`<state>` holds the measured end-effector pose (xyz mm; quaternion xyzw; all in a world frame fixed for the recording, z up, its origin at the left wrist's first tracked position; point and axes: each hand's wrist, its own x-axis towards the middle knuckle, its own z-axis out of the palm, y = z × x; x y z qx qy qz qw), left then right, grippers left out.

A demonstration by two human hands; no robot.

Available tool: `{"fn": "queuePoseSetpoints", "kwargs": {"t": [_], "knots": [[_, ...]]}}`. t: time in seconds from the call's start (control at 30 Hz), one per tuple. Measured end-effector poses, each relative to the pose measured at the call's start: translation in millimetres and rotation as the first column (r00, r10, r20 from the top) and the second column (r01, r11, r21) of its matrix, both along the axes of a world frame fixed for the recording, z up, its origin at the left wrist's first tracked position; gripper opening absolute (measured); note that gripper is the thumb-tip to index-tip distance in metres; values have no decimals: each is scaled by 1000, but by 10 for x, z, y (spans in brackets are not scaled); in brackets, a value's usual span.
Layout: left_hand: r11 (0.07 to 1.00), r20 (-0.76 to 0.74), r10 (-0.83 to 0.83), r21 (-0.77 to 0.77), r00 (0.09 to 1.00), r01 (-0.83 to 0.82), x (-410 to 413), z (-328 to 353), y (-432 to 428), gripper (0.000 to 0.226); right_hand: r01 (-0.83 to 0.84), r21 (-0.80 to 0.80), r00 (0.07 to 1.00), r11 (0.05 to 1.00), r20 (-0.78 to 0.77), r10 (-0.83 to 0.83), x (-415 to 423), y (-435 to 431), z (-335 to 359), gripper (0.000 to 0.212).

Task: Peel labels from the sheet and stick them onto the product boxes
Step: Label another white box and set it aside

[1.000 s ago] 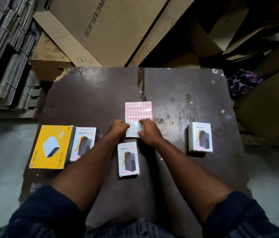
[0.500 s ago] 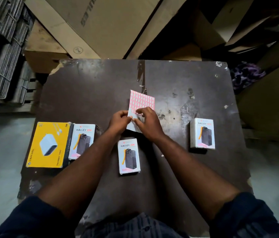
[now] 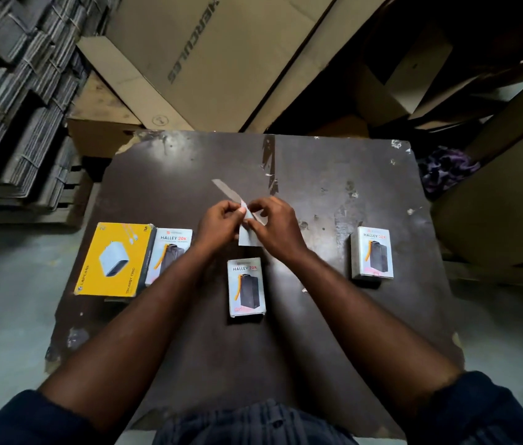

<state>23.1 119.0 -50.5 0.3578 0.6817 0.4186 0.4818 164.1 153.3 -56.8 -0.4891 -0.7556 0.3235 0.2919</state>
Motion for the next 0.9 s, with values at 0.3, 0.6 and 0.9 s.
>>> {"fn": "queuePoseSetpoints", "kwargs": {"t": [0.3, 0.6, 0.9], "knots": [[984, -125, -76, 149, 989, 95, -27, 337, -377, 15, -15, 21, 1000, 1000, -22, 15, 100, -294, 445, 17], [963, -225, -91, 229, 970, 144, 68, 424, -703, 16, -38, 40, 999, 998, 6, 38, 237, -563, 520, 14], [971, -87, -76, 222, 993, 93, 157, 433, -864, 11, -36, -21, 999, 999, -25, 35, 311, -723, 568, 11]]}}
